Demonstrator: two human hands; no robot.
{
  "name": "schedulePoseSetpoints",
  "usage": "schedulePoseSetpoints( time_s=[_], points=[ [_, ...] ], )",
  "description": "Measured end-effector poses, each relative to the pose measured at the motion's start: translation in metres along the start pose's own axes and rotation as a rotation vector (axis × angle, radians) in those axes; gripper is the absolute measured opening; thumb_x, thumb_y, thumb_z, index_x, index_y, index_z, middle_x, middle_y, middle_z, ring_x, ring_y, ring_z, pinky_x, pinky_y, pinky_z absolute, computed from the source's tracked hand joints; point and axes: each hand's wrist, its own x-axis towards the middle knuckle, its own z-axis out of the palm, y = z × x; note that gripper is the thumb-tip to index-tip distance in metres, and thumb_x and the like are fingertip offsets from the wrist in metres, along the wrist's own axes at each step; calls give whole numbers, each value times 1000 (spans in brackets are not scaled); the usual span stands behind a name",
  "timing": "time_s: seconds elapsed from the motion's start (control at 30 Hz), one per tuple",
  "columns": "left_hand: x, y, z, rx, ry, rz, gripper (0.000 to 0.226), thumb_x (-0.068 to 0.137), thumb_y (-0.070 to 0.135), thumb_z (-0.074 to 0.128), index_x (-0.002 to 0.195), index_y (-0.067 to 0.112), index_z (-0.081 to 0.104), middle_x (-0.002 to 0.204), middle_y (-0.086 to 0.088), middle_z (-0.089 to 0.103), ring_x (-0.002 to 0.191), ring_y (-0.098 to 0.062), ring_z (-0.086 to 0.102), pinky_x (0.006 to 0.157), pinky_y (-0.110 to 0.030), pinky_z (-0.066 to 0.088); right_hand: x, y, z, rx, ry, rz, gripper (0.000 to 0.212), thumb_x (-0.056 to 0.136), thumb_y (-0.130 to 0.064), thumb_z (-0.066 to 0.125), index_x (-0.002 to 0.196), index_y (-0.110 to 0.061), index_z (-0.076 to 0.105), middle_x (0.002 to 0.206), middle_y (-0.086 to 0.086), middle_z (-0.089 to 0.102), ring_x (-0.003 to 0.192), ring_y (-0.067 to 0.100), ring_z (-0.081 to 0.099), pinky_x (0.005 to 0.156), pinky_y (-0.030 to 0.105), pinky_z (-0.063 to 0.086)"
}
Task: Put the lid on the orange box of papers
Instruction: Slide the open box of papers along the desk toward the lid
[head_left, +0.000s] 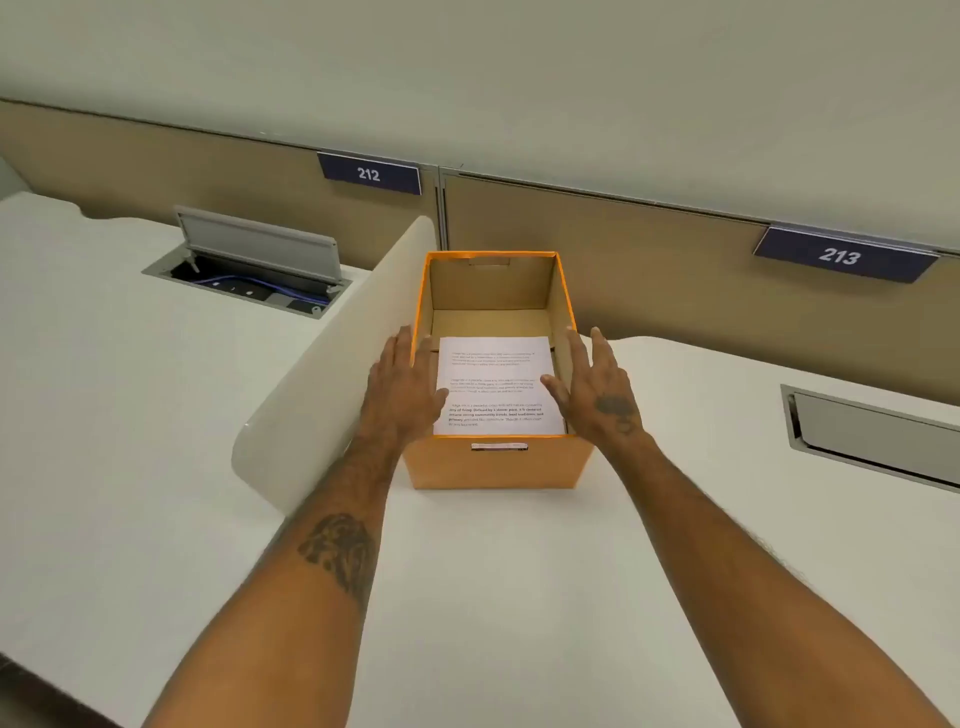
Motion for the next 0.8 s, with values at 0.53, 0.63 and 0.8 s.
schedulePoseSetpoints(
  time_s=[0.53,0.63,0.8],
  points=[
    [46,-11,28,-327,-202,-284,95,89,14,62,155,18,-5,71,1,44,60,-11,52,63,-33,47,30,2,21,151,-227,437,76,95,-14,44,157,-23,1,126,19,60,102,35,61,81,43,48],
    [42,-7,28,-311,-214,-255,95,88,16,63,156,16,-4,69,3,43,58,-10,49,63,-33,46,19,9,21,137,-220,451,72,96,-17,41,157,-21,5,135,19,56,116,38,58,91,45,47],
    [27,24,17,-298,-208,-187,92,89,13,60,155,17,-4,66,1,45,54,-12,50,46,-26,35,-9,32,4,140,-148,482,69,93,-17,39,156,-21,12,132,18,57,114,39,59,89,46,48]
  ],
)
